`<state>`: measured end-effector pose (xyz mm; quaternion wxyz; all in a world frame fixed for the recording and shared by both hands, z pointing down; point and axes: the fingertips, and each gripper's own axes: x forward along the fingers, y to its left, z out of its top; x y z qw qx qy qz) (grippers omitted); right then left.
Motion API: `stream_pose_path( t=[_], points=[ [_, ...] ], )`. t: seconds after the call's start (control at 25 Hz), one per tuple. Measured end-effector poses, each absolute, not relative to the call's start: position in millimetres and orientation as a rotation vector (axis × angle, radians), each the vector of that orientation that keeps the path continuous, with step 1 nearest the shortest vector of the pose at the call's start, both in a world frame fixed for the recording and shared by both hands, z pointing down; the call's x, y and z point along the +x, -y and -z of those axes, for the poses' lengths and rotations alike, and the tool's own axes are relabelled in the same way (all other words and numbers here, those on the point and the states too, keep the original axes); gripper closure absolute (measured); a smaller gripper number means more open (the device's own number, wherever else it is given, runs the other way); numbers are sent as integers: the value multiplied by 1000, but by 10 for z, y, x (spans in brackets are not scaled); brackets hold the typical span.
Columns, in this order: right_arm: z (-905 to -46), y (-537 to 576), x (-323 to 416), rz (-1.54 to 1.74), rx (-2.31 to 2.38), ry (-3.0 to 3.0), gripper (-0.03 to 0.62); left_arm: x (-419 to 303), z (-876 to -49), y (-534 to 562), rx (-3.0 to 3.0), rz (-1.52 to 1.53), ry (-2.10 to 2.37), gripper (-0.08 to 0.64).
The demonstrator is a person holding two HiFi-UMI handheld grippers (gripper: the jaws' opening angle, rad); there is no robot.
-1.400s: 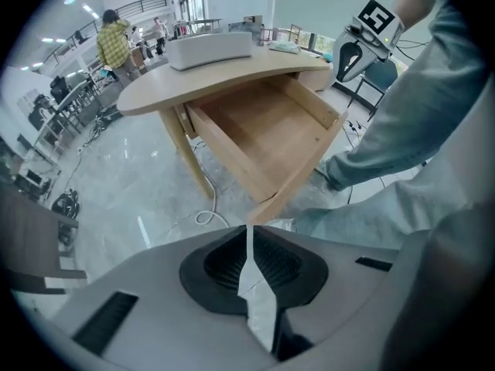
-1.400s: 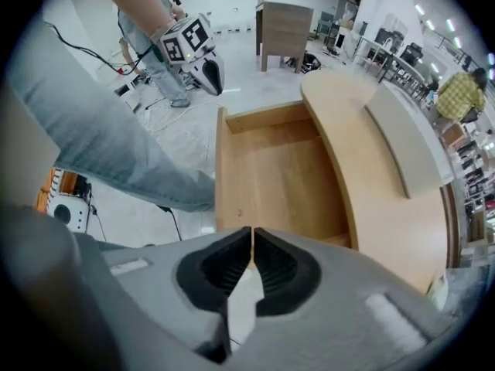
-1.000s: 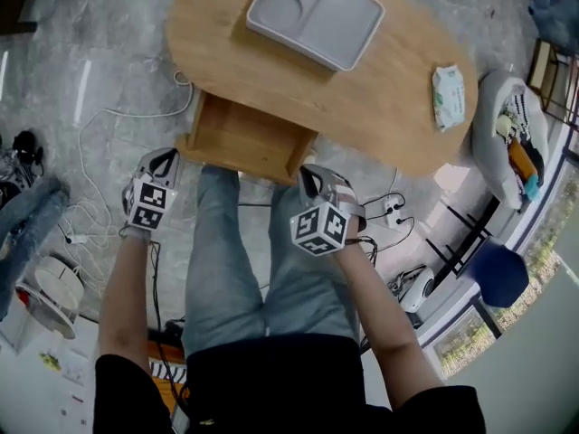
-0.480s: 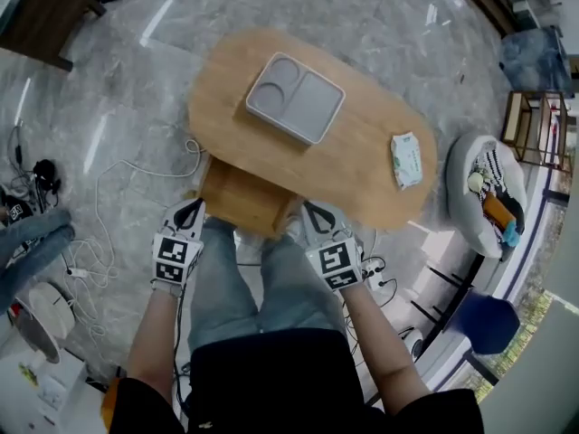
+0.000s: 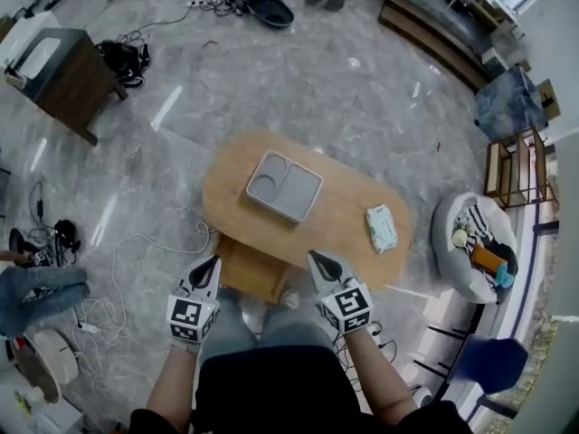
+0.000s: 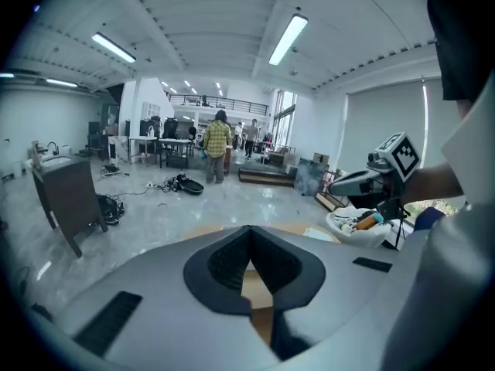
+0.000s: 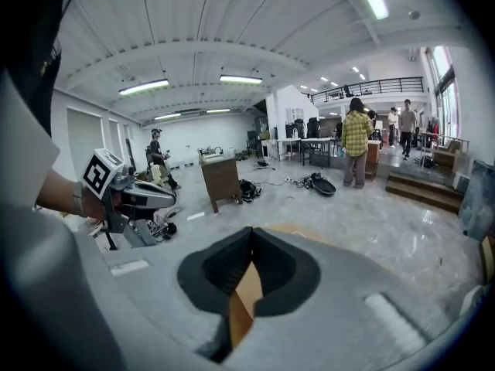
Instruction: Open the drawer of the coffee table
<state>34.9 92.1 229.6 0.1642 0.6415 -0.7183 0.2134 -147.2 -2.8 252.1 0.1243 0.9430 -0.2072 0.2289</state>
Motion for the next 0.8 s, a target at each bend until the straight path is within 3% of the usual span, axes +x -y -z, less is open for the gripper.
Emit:
stream_pose_path(
  t=[0.44, 0.8],
  points=[
    [-1045, -927, 469, -484, 1995, 2159, 595, -1300, -1302, 45, 2885, -545, 624, 545],
    [-604, -1107, 510, -399, 2067, 2206, 595, -1219, -721, -55, 2970, -437, 621, 545]
  ],
)
